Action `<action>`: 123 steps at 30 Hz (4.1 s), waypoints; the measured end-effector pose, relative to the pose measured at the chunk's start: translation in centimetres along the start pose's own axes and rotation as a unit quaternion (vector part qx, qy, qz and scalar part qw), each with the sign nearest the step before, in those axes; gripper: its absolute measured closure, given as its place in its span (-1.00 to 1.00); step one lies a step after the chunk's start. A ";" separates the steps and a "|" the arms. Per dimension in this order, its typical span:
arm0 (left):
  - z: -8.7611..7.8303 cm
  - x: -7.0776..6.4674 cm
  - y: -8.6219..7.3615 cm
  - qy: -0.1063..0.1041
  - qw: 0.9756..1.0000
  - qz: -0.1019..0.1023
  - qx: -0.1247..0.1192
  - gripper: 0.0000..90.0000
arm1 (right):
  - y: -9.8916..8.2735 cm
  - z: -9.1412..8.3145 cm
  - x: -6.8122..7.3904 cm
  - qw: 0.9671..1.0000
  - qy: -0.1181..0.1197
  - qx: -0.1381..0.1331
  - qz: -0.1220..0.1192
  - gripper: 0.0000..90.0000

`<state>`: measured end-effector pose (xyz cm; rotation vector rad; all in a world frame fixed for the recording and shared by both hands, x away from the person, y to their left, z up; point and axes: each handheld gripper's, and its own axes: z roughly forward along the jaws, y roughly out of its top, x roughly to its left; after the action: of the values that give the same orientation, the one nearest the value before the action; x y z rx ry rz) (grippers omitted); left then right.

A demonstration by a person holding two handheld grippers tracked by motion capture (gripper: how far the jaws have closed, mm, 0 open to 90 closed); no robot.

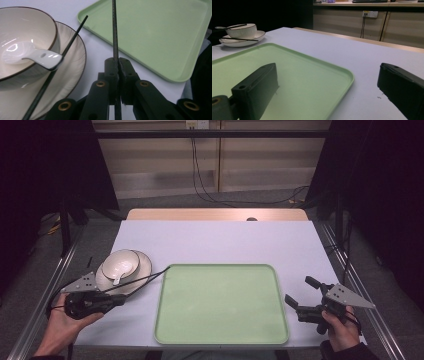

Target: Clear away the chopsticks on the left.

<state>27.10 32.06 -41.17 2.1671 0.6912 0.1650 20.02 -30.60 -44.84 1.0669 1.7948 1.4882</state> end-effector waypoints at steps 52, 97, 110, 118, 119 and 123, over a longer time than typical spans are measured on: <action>11.4 -6.8 3.7 0.132 0.955 -0.260 0.048 0.91 | -0.1 0.0 -0.1 1.000 0.003 0.006 0.004 -0.93; 10.9 -7.5 3.1 0.069 0.987 -0.139 -0.050 -0.41 | 0.0 0.0 -0.1 1.000 0.003 0.005 0.004 -0.92; 7.8 -6.1 1.2 0.052 0.988 -0.094 -0.107 -0.87 | 0.0 0.0 -0.1 1.000 0.004 0.003 0.006 -0.92; 4.5 -4.6 0.1 0.054 0.987 -0.069 -0.132 -0.90 | 0.0 0.0 -0.1 1.000 0.004 0.006 0.002 -0.92; 3.9 -4.2 0.0 0.056 0.988 -0.063 -0.128 -0.90 | 0.0 0.0 -0.1 1.000 0.004 0.006 0.002 -0.92; 1.9 -3.0 -0.5 0.066 0.987 -0.057 -0.138 -0.91 | 0.0 0.1 -0.2 1.000 0.004 0.007 0.003 -0.92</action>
<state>25.06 29.43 -42.40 1.8590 0.8161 0.3264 20.16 -30.73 -44.87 1.0750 1.8112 1.4861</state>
